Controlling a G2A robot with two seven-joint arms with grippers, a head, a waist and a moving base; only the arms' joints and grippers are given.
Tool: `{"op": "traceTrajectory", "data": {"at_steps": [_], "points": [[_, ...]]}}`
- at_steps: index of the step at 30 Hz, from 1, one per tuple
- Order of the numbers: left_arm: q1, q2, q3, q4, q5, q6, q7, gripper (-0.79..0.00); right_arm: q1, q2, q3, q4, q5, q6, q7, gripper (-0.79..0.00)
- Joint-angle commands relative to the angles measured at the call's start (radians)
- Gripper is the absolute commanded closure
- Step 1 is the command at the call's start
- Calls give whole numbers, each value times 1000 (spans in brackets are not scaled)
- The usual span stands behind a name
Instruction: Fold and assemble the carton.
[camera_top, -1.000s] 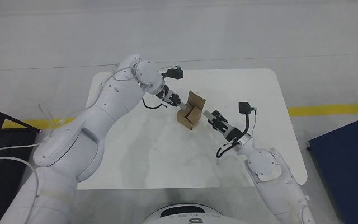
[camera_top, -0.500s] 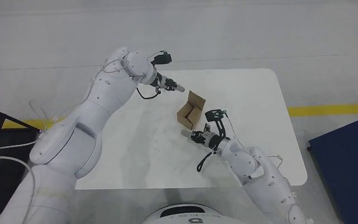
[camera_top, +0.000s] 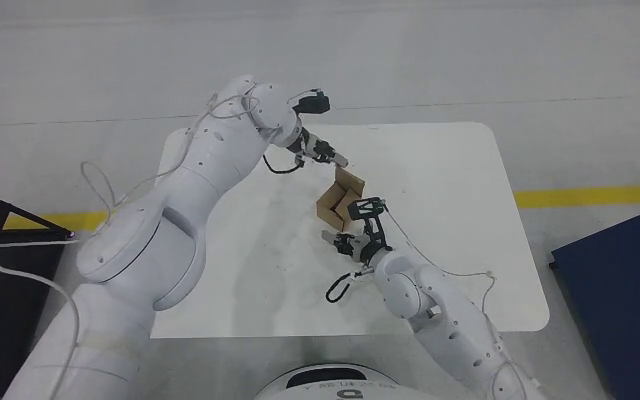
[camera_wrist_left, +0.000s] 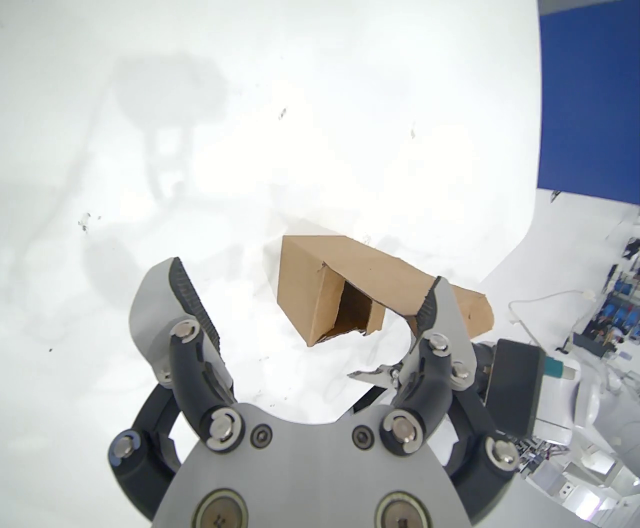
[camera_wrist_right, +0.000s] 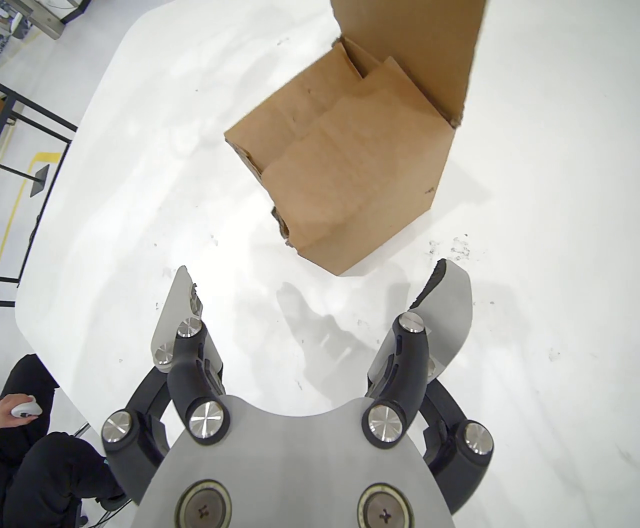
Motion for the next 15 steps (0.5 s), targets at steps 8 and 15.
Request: {"op": "traceTrajectory", "data": {"at_steps": [8,15], "points": [[-17,-43,4,120,-21,-151,-34,-760,-16,0,14,-5,-45,46,-3,-714],[-1,-56,35,133,29,-236,-155,-785,-37,0,44,-12,-57,80,-13,-705]]}}
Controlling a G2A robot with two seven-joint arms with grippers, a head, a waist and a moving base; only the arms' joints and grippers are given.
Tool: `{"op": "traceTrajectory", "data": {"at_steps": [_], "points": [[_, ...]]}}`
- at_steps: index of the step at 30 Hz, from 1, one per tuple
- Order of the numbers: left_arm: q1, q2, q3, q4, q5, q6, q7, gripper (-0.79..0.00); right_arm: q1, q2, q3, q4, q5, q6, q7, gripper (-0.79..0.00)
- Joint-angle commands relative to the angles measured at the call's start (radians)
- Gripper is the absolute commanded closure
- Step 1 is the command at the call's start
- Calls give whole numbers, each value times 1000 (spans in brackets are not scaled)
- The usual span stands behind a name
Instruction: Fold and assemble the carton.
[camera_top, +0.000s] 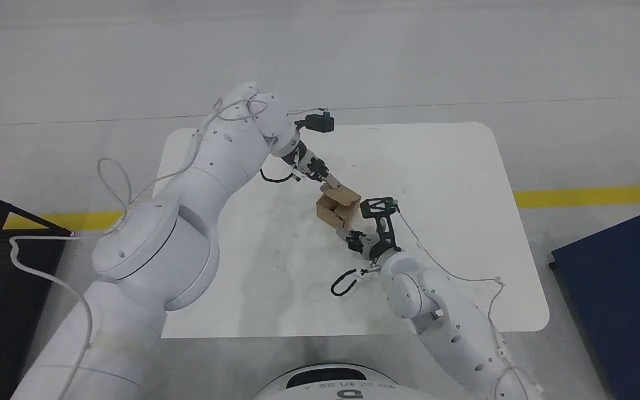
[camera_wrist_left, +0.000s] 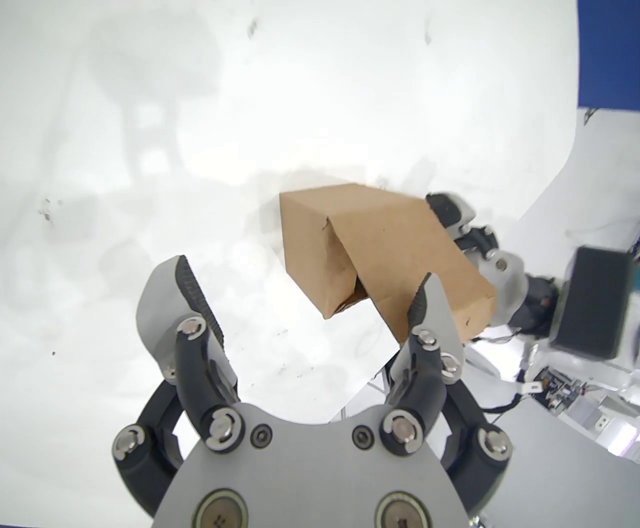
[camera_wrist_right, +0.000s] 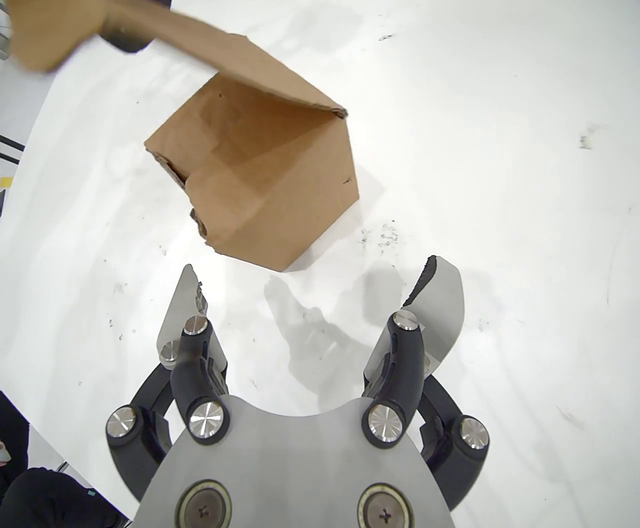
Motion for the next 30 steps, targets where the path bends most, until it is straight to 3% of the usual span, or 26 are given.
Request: {"op": "traceTrajectory", "data": {"at_steps": [1,5,10,14,19,30], "points": [[9,-3,13,-9,15,11,-4,-785,-7,0,7,-5,1,3,-3,-705],[16,-5,32,-15,17,15,-8,-785,-32,2,20,-29,18,-13,-4,-699],[18,-9,54,-21,31,17,-9,-785,-67,8,47,-88,123,-156,18,-714],[20,-15,80,-27,61,9,-1,-776,-85,11,108,-117,198,-215,-83,-733],[23,-19,92,-22,53,-3,10,-736,-58,0,155,-62,303,-158,-206,-686],[24,-12,124,-27,28,-9,16,-696,104,-23,89,85,280,4,-101,-613]]}}
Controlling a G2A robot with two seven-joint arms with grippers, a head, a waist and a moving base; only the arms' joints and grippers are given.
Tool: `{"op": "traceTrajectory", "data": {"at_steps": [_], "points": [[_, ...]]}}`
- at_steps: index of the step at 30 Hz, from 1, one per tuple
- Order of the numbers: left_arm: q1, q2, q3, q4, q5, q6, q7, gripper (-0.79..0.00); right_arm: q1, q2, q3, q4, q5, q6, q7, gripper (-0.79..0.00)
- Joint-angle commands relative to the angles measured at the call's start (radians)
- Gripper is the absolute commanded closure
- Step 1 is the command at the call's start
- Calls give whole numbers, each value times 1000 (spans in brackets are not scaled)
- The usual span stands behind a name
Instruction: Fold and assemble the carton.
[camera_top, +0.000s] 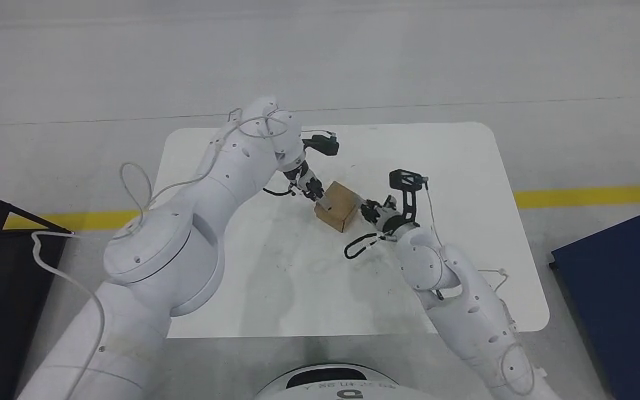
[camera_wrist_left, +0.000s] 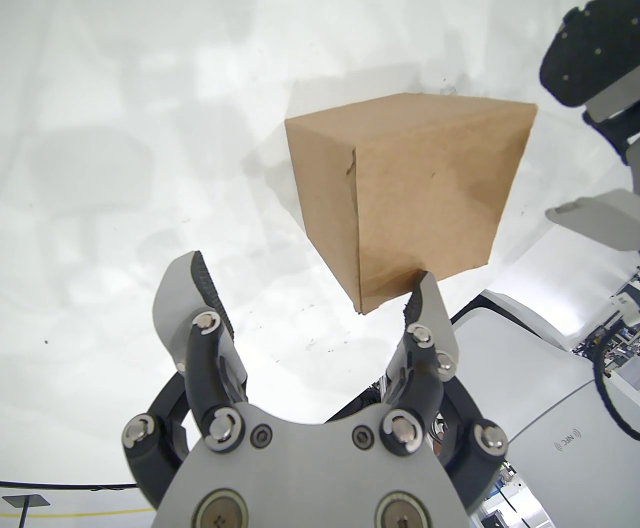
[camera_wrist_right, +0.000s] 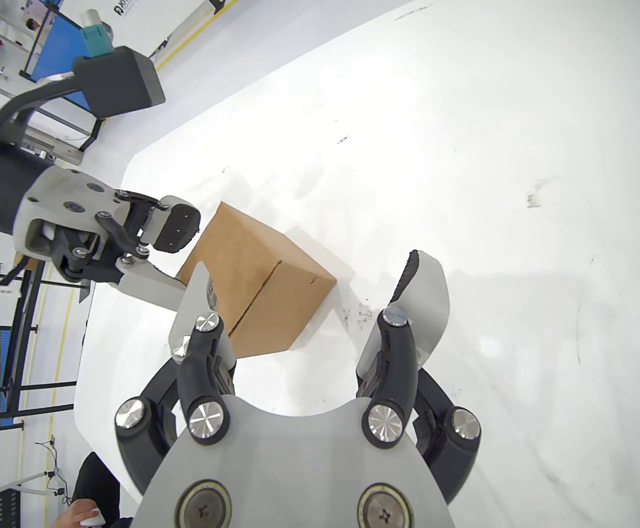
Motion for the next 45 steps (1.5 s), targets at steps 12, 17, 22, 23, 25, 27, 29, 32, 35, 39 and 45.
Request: {"op": "traceTrajectory", "data": {"at_steps": [12,17,22,23,25,27,29,32,35,39,45], "points": [[-1,13,34,-29,-25,-14,14,-708,60,-15,-50,39,-30,71,72,-345],[11,22,40,-39,-42,-27,27,-763,57,-19,-59,30,-36,78,69,-348],[23,31,43,-51,-62,-39,39,-779,50,-21,-59,16,-38,79,60,-366],[23,34,43,-55,-69,-42,42,-782,48,-22,-59,13,-39,78,57,-382],[23,39,46,-63,-74,-44,44,-785,45,-23,-61,7,-34,75,53,-397],[24,44,49,-73,-79,-43,43,-782,43,-25,-61,5,-30,73,49,-406],[28,49,55,-84,-82,-43,43,-770,43,-27,-60,4,-17,69,42,-416],[33,56,64,-97,-89,-44,44,-754,54,-32,-56,16,14,64,28,-428],[38,63,71,-111,-97,-43,43,-736,75,-37,-55,40,36,65,22,-431],[42,71,81,-131,-108,-42,42,-723,99,-44,-60,71,57,81,25,-456],[42,84,93,-148,-123,-45,45,-733,128,-49,-80,98,69,58,81,-496]]}}
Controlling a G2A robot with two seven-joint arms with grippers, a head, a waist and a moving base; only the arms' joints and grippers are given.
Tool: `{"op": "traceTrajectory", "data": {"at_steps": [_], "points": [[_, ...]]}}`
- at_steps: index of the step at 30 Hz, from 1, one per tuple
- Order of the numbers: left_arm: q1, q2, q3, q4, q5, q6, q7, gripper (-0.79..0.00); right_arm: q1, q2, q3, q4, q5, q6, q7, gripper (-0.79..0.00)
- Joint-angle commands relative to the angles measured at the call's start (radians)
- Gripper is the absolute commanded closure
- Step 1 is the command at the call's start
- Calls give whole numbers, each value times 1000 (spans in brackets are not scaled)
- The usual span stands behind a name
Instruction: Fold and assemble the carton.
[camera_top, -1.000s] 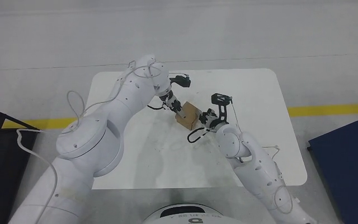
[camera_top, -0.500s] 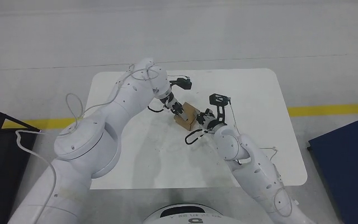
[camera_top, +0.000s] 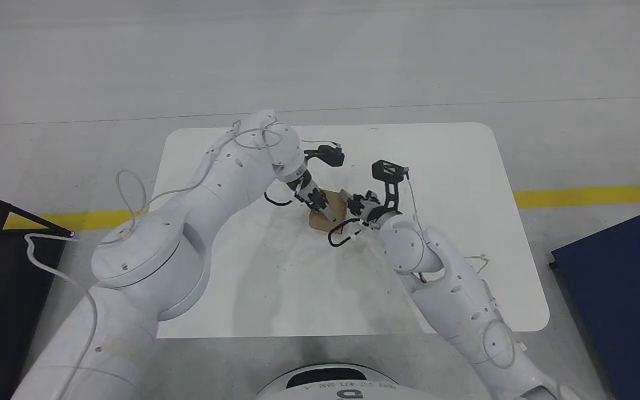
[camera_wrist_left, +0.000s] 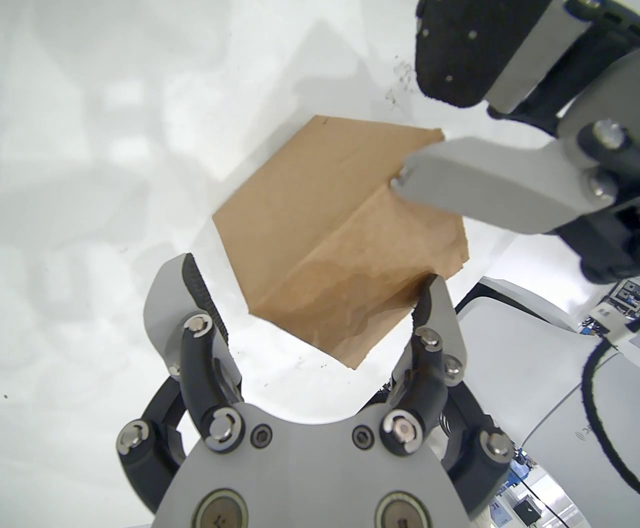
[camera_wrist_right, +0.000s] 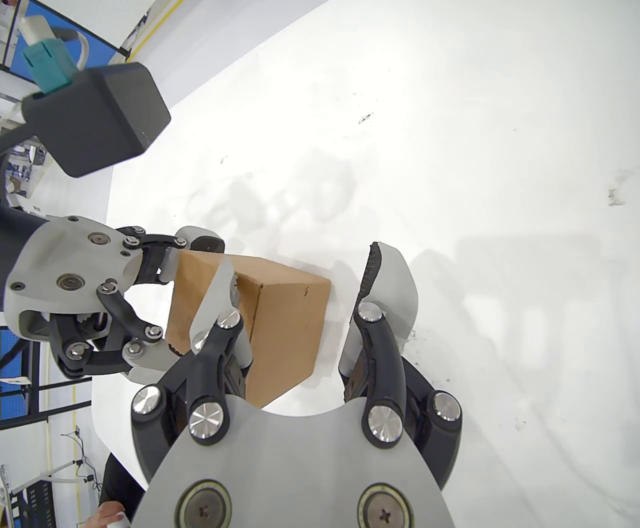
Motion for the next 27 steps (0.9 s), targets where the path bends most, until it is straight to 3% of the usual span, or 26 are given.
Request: {"op": "traceTrajectory", "data": {"at_steps": [1,4,13,21,27], "points": [[0,4,3,-3,-4,-1,1,-742,4,-1,-3,3,3,-16,11,-508],[0,9,6,-9,-12,-4,4,-785,6,-1,-3,6,8,-29,15,-511],[-17,35,-21,34,-47,-42,42,-785,-32,2,27,-32,10,-51,-19,-471],[-8,38,-34,32,-22,-6,55,-785,-149,15,82,-144,27,-135,-74,-456],[3,34,-38,21,1,6,50,-779,-224,35,82,-195,-134,-209,-23,-508]]}}
